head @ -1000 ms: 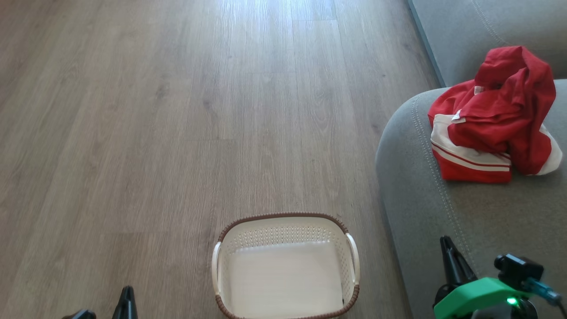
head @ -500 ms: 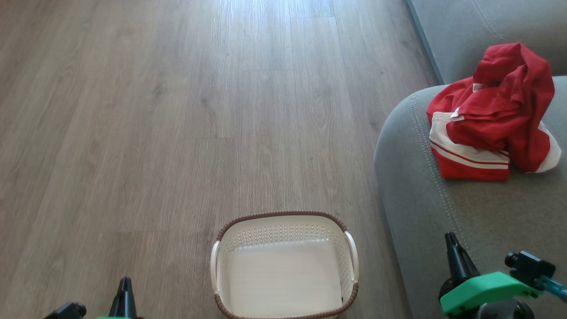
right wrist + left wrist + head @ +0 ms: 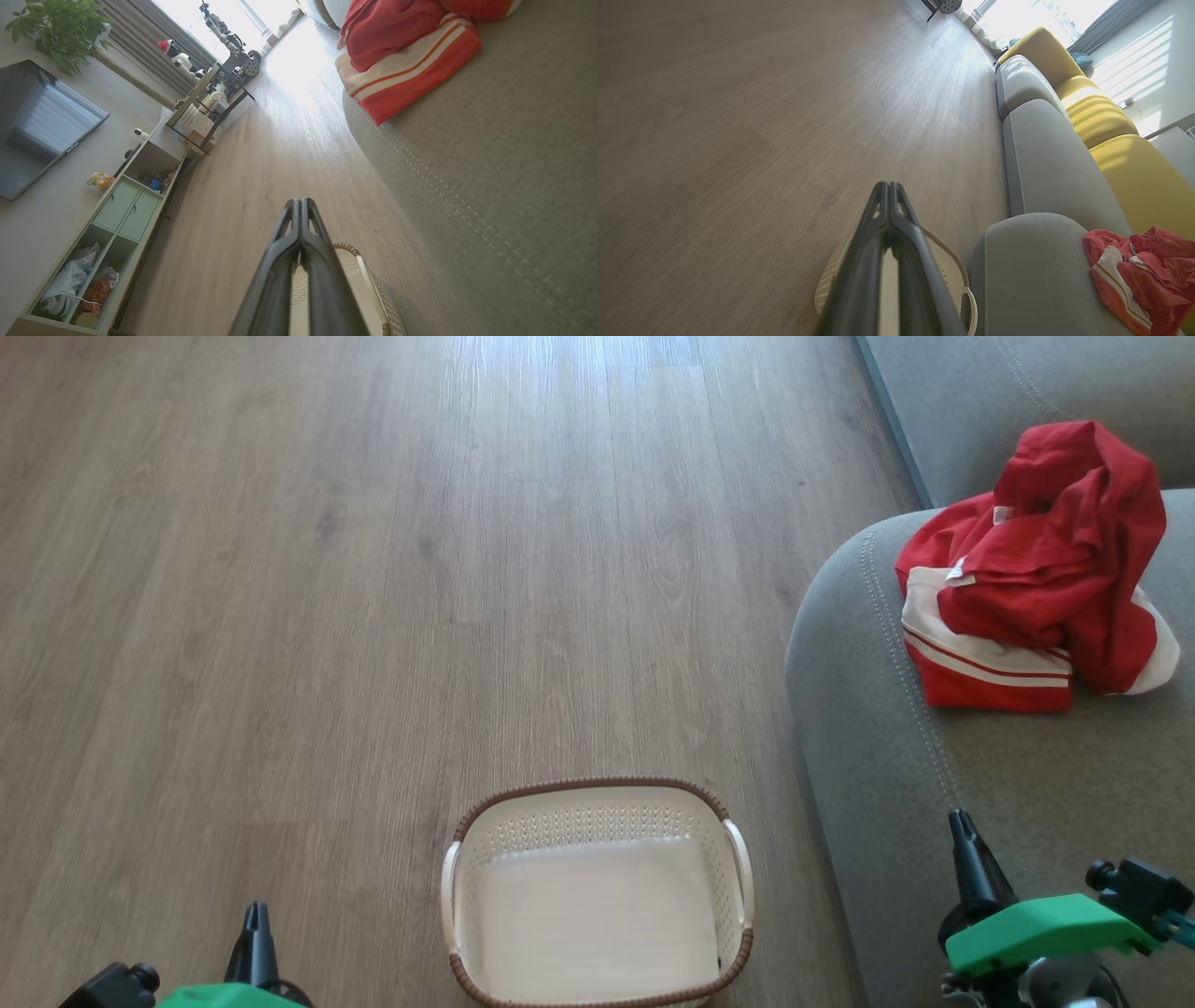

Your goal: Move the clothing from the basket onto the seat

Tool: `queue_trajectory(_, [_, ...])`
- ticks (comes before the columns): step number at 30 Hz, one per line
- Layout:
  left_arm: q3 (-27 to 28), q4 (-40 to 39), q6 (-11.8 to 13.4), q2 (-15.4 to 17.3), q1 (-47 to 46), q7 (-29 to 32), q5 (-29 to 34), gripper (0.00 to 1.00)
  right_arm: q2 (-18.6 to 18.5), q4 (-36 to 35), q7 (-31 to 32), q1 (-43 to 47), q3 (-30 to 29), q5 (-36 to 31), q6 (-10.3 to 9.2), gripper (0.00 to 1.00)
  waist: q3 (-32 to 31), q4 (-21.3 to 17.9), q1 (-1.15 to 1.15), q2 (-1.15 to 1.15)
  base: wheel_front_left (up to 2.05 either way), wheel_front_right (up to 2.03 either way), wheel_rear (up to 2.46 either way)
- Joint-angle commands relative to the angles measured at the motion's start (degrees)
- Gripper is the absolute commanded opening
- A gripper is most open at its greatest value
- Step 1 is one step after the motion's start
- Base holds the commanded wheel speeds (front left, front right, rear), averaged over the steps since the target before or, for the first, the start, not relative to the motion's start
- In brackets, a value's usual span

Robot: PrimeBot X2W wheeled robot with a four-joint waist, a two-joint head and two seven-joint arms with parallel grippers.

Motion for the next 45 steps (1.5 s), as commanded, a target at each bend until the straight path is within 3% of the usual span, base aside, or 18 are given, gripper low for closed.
queue_trajectory(1, [1.94,-2.05,-0.51,0.16,-2.51,0.21,-1.00,0.00,-0.12,-2.15,0.25,-3.53,0.14,1.51,-0.01,0.00,0.03,-0.02,0.00,0.00,0.00,0.00,0.00])
queue_trajectory(45, [12.07,-4.89,-6.72,-5.05,-5.83,7.44,-22.30,0.00,-0.79,-3.87,6.47,-6.92,-1.44,30.40,-0.02,0.00,1.23,-1.14,0.00,0.00,0.00,0.00,0.00])
